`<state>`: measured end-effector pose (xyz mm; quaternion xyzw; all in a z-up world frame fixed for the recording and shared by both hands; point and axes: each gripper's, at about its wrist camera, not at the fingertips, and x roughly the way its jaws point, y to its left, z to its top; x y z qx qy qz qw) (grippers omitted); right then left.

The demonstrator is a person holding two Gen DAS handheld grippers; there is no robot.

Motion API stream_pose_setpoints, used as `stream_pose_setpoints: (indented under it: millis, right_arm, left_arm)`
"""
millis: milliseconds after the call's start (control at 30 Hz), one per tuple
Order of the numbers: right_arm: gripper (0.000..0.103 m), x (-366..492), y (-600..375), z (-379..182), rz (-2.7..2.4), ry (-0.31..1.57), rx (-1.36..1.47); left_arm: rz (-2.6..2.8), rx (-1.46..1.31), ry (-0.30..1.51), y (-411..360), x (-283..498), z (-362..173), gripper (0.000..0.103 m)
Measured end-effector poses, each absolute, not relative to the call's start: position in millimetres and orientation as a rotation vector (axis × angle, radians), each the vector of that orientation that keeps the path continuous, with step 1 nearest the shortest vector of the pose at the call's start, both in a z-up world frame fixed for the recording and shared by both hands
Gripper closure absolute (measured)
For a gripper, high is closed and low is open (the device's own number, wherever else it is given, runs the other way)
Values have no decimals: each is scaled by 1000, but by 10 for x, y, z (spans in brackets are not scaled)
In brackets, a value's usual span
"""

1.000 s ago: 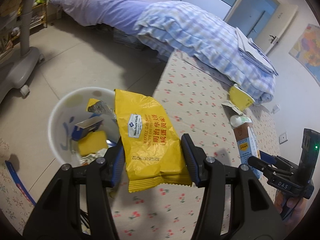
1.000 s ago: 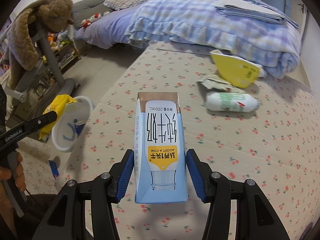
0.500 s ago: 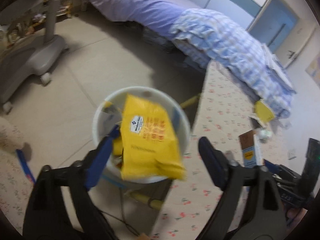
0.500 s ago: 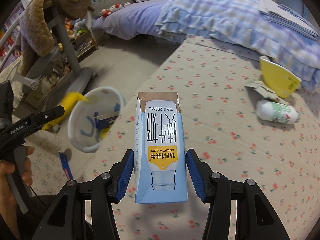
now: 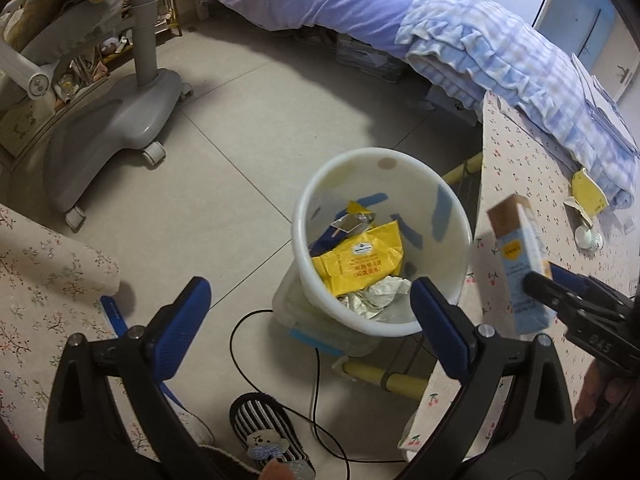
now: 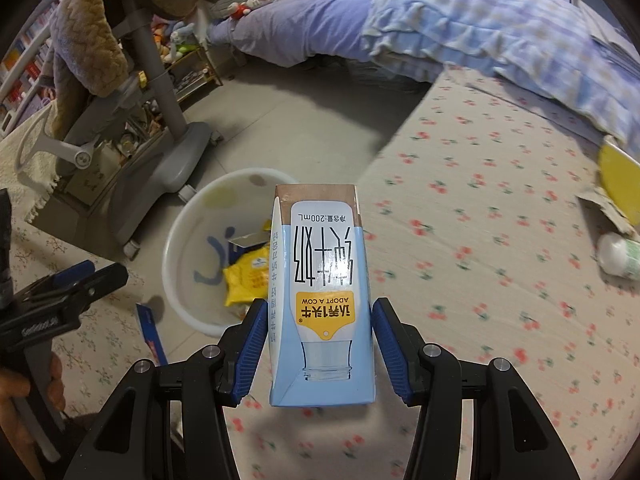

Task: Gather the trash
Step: 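Drop the yellow bag into the wastebasket with the left tool while the right tool carries the carton, then release the milk carton into the wastebasket with the right tool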

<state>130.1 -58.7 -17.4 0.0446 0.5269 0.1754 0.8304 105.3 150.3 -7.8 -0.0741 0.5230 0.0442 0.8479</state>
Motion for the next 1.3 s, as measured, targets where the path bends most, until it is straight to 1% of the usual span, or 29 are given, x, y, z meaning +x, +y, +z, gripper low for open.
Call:
stream_pose_setpoints:
  millis: [333,367,400,433,867,1300]
  right_arm:
    - [47,1438,-221,-283,416,1095,79]
    - [40,1441,-222,-271,436,1076,100]
    - [25,1455,-218,-267,445,1074,116]
    - [21,1463,-232,-262,442,1076,132]
    - [21,1331,-786,-113,285,1072,115]
    - [20,1187,-1862,-126,117,1094,192]
  left_arm:
    - [112,-178,1103,1612,1059,-62,3]
    - [114,-177,1103,1617,1062,-62,3]
    - [115,-178,1103,1624,1063,-62,3]
    - [115,-180,1105,1631,1066,-65,3]
    - [78,-196,1112,1541,1057,-64,3]
    - [-16,-185,1075,1009,1137,52,1]
